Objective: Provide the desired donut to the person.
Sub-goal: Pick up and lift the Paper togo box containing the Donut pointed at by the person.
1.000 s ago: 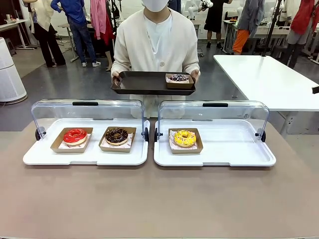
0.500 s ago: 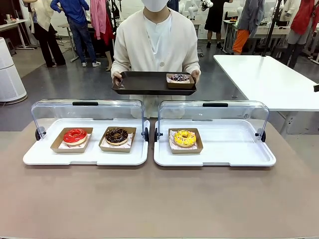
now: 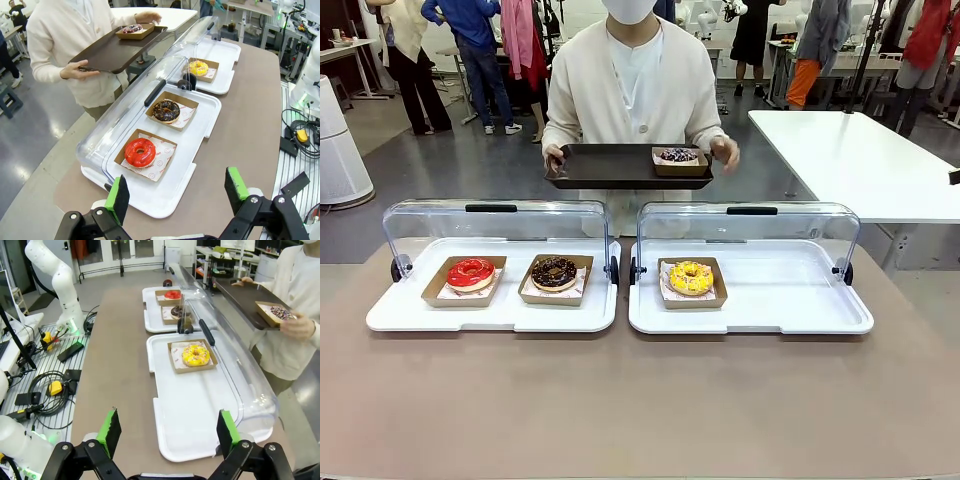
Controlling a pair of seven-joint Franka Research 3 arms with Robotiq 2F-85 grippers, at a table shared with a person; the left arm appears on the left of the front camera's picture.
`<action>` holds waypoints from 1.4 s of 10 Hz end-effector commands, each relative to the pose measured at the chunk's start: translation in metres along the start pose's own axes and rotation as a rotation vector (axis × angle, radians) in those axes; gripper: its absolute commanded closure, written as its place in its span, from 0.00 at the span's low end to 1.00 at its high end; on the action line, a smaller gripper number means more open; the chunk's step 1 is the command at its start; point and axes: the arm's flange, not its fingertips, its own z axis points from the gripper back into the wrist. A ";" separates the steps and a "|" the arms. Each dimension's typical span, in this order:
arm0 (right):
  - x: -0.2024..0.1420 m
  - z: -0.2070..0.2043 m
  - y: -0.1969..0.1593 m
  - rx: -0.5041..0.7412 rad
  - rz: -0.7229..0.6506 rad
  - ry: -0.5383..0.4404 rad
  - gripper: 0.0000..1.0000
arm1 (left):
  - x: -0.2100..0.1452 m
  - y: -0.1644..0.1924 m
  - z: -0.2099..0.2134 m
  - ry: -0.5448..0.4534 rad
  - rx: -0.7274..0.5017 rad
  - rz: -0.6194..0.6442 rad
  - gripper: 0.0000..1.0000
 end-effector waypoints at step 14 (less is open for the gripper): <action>-0.003 -0.003 0.001 -0.011 -0.004 0.003 0.00 | 0.002 0.001 0.000 -0.004 0.003 -0.002 0.00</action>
